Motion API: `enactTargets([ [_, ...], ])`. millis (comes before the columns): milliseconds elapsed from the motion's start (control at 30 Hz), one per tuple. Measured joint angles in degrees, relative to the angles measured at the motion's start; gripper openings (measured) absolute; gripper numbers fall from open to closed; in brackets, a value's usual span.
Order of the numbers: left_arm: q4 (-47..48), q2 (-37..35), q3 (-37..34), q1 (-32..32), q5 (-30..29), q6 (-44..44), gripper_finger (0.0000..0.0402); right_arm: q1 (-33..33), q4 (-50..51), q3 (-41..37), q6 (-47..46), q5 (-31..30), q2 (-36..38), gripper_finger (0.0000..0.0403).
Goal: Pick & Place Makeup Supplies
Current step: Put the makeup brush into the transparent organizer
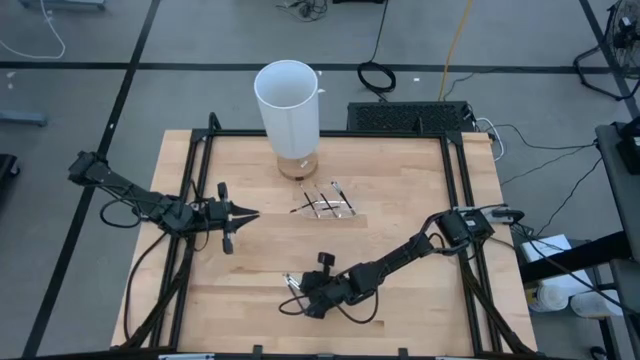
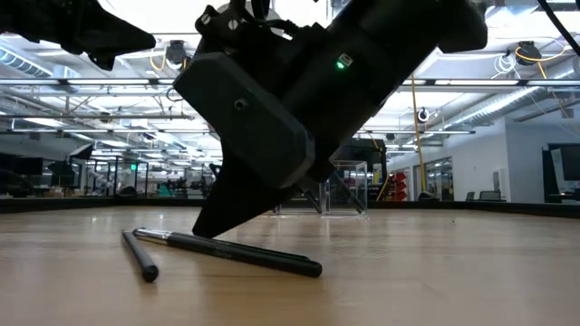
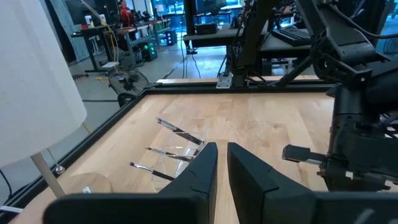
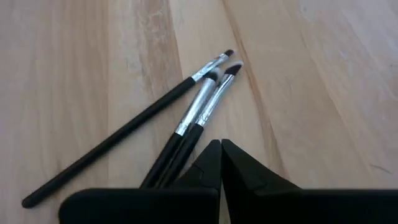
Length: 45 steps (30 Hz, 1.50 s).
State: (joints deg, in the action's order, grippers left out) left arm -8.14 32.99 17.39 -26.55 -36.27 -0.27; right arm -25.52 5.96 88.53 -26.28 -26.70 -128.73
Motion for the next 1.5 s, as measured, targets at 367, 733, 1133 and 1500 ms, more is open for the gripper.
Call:
enactTargets([
  [367,0.30,0.00,0.00,-0.02,-0.02,-0.02,0.0047,-1.54,-4.48,-0.09,3.68,-6.20,3.35,0.0000],
  [733,0.08,-0.01,0.00,-0.02,0.22,-0.17,0.0047,-4.26,-9.86,2.62,2.85,1.40,3.18,0.0000],
  [1133,-0.13,0.00,0.02,-0.09,0.26,-0.44,0.0047,-3.63,-1.64,2.56,-2.97,1.40,2.27,0.0002],
  [1500,-0.17,0.00,0.02,-0.09,0.26,-0.55,0.0047,-2.58,1.87,2.49,-4.59,1.04,2.25,0.0074],
])
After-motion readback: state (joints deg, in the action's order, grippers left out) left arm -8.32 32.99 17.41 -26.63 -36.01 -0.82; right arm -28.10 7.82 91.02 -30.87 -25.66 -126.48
